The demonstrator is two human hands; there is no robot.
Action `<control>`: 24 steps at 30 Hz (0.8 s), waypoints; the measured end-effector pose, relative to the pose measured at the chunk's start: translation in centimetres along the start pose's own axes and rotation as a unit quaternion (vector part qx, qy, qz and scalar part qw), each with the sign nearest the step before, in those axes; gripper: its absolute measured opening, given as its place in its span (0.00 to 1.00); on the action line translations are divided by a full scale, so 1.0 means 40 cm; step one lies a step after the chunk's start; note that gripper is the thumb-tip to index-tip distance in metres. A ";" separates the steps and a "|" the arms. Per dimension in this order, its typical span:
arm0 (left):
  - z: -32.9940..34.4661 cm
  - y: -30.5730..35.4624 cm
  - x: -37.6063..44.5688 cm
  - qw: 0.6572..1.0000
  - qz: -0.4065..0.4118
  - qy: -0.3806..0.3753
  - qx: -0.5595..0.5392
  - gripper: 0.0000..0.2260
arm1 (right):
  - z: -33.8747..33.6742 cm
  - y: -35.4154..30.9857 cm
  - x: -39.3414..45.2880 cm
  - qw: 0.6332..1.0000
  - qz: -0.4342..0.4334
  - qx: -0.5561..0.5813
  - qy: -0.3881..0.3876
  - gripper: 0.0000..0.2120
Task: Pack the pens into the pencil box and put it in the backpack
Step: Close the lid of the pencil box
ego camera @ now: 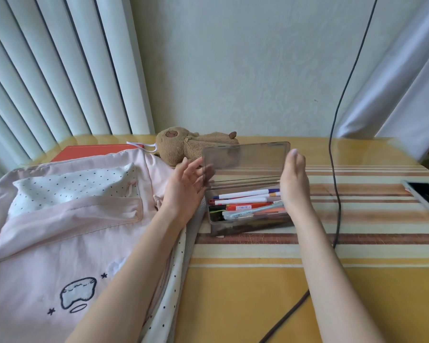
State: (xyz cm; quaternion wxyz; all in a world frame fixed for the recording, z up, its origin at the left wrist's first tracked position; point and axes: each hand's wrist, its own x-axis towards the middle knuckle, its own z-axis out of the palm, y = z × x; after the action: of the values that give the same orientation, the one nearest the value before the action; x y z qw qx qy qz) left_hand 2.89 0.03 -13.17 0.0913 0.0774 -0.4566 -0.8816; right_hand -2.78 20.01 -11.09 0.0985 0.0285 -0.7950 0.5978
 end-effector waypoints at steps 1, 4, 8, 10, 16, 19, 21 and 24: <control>0.006 0.000 -0.002 0.999 0.009 -0.005 0.033 0.19 | -0.010 -0.005 0.001 0.999 0.006 0.040 0.028 0.28; 0.017 -0.009 -0.012 0.982 0.053 -0.032 0.177 0.19 | -0.043 -0.001 -0.002 0.998 0.022 0.051 0.031 0.34; 0.027 -0.023 -0.050 0.930 0.096 -0.069 0.349 0.13 | -0.077 0.063 -0.040 0.999 0.009 0.005 -0.037 0.15; 0.024 -0.029 -0.067 0.905 0.099 -0.082 0.406 0.09 | -0.076 0.093 -0.060 0.999 -0.003 0.002 -0.051 0.09; 0.018 -0.061 -0.121 0.806 0.098 -0.084 0.577 0.17 | -0.074 0.119 -0.098 0.994 0.039 0.077 -0.063 0.15; 0.021 -0.059 -0.142 0.704 0.114 -0.096 0.694 0.24 | -0.084 0.117 -0.096 0.993 0.042 0.076 -0.084 0.17; 0.015 -0.061 -0.147 0.581 0.167 -0.102 0.790 0.34 | -0.090 0.121 -0.092 0.993 0.032 0.059 -0.094 0.18; 0.005 -0.058 -0.134 0.484 0.181 -0.117 0.848 0.43 | -0.089 0.116 -0.084 0.995 0.010 0.036 -0.090 0.18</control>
State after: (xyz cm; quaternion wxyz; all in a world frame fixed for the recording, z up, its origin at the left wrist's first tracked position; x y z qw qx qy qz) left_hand 7.85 2.74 -14.65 0.0850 -0.0714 -0.9933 -0.0323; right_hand 0.19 24.47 -15.17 0.0191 0.0777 -0.7789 0.6220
